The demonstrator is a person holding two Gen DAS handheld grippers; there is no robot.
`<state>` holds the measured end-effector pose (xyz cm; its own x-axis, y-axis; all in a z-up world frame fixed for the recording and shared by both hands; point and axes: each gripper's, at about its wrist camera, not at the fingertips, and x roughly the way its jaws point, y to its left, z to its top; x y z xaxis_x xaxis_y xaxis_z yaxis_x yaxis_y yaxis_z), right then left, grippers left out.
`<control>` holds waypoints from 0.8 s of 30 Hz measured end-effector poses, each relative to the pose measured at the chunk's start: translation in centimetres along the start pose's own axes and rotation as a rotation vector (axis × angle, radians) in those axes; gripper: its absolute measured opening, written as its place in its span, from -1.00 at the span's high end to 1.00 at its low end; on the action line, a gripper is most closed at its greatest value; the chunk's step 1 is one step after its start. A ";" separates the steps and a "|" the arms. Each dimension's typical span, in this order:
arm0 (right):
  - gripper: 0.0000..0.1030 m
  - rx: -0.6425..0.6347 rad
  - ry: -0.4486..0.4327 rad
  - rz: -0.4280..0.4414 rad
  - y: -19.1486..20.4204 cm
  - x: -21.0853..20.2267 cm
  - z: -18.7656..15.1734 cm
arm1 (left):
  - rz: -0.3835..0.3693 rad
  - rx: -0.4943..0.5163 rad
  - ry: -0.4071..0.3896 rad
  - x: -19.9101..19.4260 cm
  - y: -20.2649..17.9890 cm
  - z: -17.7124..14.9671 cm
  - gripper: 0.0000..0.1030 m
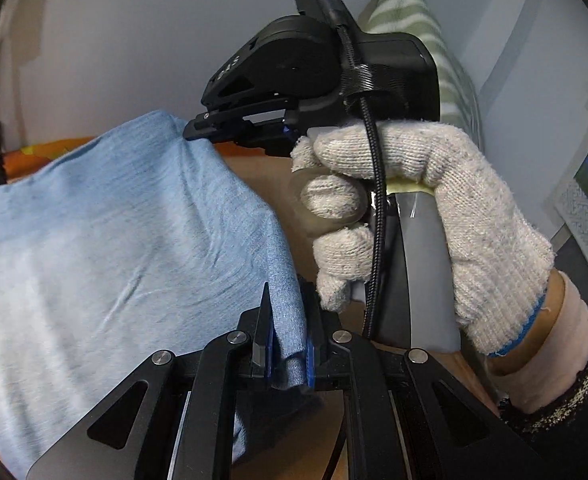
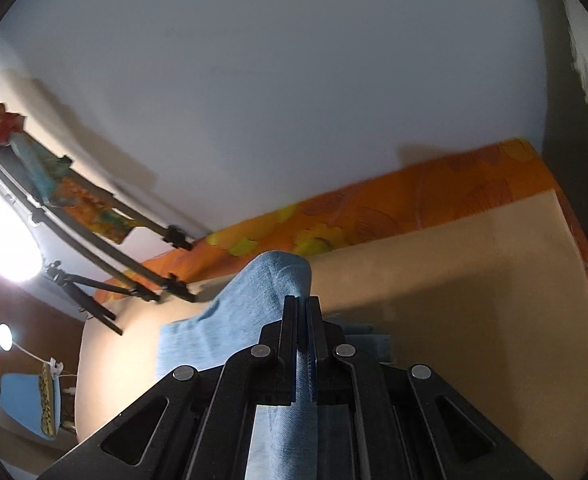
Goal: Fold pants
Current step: 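Lift the gripped folded edge with both tools and fold it over the jeans, then open both tools and lift them off the folded jeans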
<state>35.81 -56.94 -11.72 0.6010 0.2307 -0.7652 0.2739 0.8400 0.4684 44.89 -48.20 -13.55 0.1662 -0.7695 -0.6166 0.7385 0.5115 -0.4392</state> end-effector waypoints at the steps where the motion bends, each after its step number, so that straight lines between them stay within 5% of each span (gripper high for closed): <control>1: 0.98 0.000 0.008 -0.002 -0.4 0.5 -0.2 | 0.000 0.000 0.007 0.3 0.2 -0.1 0.82; 5: 0.87 0.012 0.005 -0.025 -1.5 0.8 -0.5 | -0.003 0.018 0.017 0.9 0.1 0.2 0.79; 8: 0.48 0.018 -0.020 -0.040 -1.8 -0.3 -0.5 | -0.012 0.041 0.018 0.7 -0.4 0.7 0.64; 14: 0.28 -0.009 -0.072 -0.077 -1.7 -3.3 -0.7 | -0.065 0.064 0.030 -0.8 -1.5 0.8 0.32; 24: 0.24 -0.033 -0.142 -0.112 0.3 -9.2 -4.7 | -0.022 0.098 0.011 -8.8 -0.2 -0.8 0.25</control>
<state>26.81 -56.51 -6.61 0.6686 0.0647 -0.7408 0.3221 0.8727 0.3670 42.82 -41.24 -8.56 0.1423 -0.7757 -0.6148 0.8025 0.4541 -0.3871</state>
